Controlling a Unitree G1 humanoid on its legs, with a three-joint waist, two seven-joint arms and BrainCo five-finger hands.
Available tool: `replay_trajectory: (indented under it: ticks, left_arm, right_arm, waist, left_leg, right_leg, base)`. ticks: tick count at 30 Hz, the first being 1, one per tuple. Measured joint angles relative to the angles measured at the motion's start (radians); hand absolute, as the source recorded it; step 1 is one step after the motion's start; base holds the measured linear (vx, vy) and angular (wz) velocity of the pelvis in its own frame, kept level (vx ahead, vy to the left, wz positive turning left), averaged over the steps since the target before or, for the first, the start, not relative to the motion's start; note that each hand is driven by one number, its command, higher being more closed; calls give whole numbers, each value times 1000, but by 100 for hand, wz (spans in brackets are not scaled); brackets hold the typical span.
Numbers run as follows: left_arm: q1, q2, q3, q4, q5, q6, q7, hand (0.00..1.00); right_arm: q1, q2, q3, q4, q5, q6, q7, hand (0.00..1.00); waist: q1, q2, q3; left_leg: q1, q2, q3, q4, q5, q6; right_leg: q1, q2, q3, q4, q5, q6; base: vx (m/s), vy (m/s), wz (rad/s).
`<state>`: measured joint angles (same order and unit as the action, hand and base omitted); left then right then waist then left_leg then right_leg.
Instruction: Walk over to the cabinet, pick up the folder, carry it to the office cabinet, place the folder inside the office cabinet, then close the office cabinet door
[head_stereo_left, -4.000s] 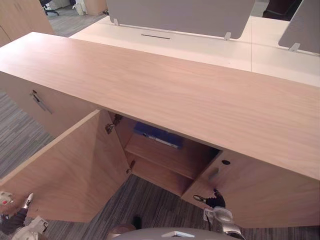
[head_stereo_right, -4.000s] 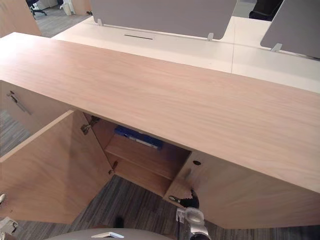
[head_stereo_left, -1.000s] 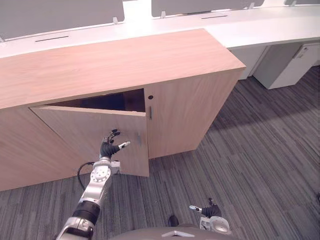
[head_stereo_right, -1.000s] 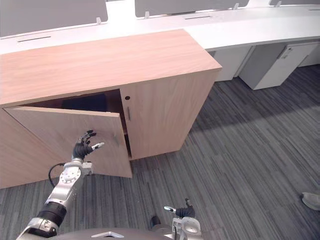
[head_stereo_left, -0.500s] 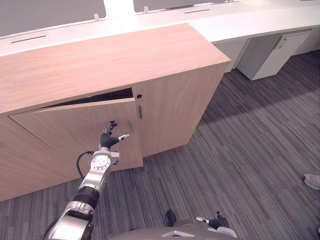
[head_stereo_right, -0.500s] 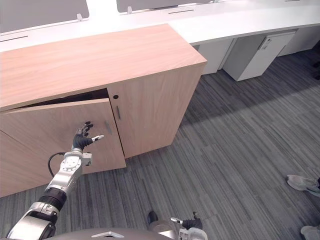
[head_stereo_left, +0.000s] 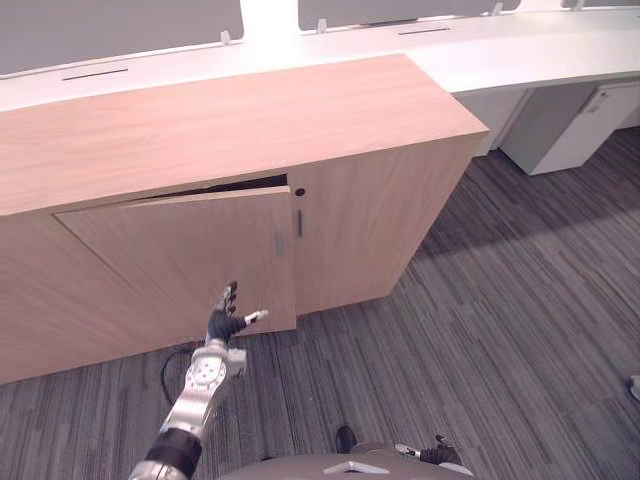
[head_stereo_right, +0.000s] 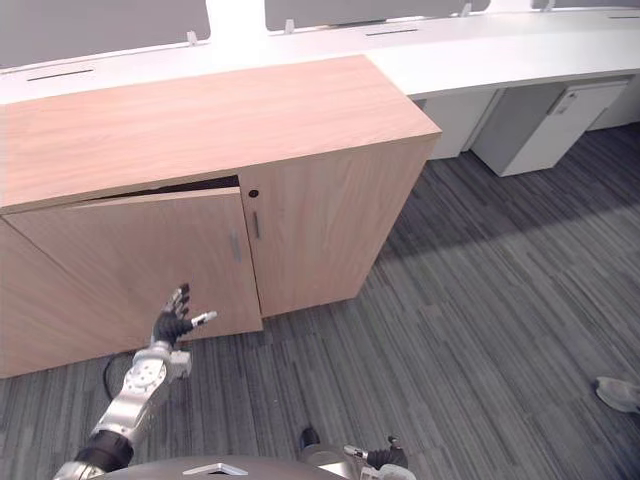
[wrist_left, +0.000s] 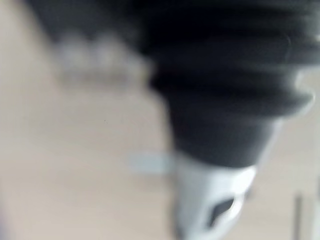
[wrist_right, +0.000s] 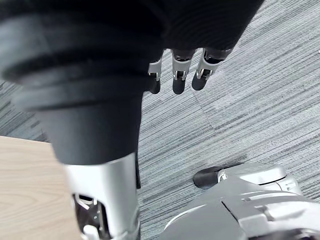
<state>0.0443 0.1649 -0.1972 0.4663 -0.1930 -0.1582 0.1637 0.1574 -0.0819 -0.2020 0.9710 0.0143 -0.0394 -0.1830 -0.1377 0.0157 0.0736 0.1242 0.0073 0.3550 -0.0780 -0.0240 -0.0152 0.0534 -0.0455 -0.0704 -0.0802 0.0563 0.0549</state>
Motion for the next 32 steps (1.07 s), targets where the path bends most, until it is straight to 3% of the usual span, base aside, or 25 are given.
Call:
replay_trajectory:
  ticks: [5,13,19,32]
  left_arm:
    - [64,-7,47,85,8,6,-40,0]
    - [106,-10,212,461,92,50,-47,0]
    - [127,-23,273,517,121,63,-50,0]
    - [111,-51,312,573,139,78,-63,0]
  right_arm:
    - [-5,0,0,24,0,0,0,0]
    - [-24,11,-11,63,0,-1,0,0]
    - [-48,14,-19,72,0,0,0,0]
    - [-84,12,-51,107,-2,3,2,0]
  waist:
    - [17,-10,2]
    - [42,-40,-3]
    - [57,-55,-4]
    - [77,-36,8]
  left_leg:
    - [-3,-5,-27,-7,10,3]
    - [-6,-17,-56,-8,15,8]
    - [-7,-26,-58,-8,13,11]
    - [-1,-33,-82,-9,24,20]
  right_leg:
    - [4,-5,-27,-5,-8,7]
    - [16,-19,-53,-7,-10,11]
    - [17,-24,-56,-1,-9,13]
    - [33,-33,-81,0,-11,16]
  base:
    - [-94,-39,14]
    - [-24,-14,13]
    - [-3,-1,1]
    - [-59,-27,5]
